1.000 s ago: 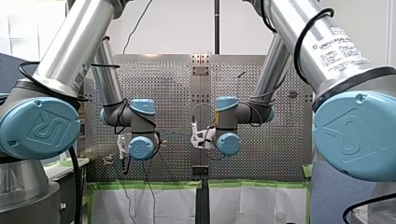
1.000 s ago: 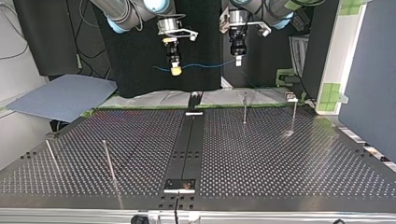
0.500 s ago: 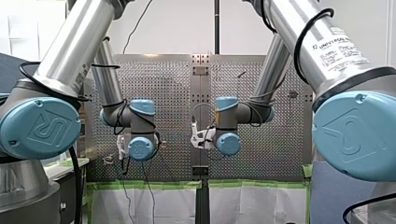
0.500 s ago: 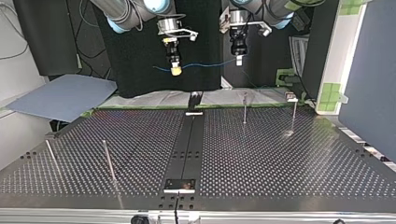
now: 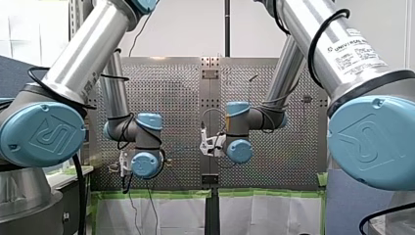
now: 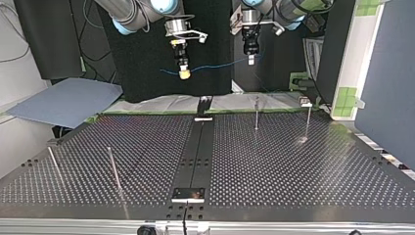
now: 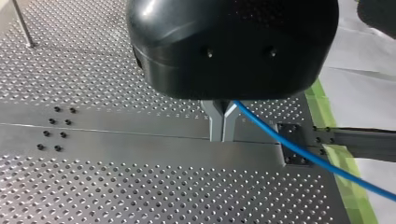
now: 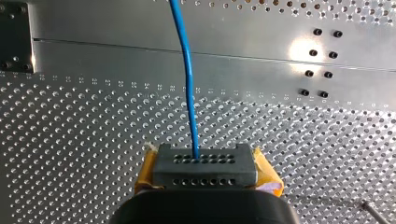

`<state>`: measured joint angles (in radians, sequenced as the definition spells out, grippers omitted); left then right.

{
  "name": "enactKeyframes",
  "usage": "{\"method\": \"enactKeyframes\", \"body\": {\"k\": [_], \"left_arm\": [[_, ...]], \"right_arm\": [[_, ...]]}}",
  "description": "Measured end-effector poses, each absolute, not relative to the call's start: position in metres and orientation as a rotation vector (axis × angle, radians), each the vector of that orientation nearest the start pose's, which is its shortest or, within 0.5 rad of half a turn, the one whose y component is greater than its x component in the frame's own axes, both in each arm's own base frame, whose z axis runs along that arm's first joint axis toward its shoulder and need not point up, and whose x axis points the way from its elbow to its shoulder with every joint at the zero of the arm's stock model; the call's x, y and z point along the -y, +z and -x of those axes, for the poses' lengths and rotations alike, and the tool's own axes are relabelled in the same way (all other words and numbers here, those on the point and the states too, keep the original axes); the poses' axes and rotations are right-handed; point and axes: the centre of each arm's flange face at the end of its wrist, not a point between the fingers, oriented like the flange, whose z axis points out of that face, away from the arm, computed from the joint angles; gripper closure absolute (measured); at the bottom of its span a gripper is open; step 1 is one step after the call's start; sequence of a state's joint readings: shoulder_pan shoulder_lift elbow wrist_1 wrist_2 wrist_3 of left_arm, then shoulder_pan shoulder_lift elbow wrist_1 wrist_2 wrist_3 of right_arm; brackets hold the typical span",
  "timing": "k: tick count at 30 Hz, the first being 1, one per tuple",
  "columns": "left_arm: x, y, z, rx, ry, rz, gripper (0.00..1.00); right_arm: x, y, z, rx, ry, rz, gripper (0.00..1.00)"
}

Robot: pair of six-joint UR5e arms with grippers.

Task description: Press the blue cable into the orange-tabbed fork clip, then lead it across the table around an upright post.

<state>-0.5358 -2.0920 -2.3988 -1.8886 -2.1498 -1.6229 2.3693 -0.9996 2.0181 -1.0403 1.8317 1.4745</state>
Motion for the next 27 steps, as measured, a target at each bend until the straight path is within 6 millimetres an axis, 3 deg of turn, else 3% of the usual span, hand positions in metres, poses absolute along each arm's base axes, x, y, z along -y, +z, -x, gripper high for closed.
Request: {"method": "enactKeyframes", "body": {"k": [12,22,27], "left_arm": [[0.257,0.04,-0.279,-1.653,0.036,0.036,1.0],[0.257,0.04,-0.279,-1.653,0.036,0.036,1.0],[0.257,0.04,-0.279,-1.653,0.036,0.036,1.0]], "right_arm": [[0.292,0.083,-0.464,0.817,1.532,-1.606,1.0],[0.273,0.054,-0.495,0.833,1.463,-1.673,1.0],[0.273,0.036,-0.498,0.857,1.415,-1.675,1.0]]}}
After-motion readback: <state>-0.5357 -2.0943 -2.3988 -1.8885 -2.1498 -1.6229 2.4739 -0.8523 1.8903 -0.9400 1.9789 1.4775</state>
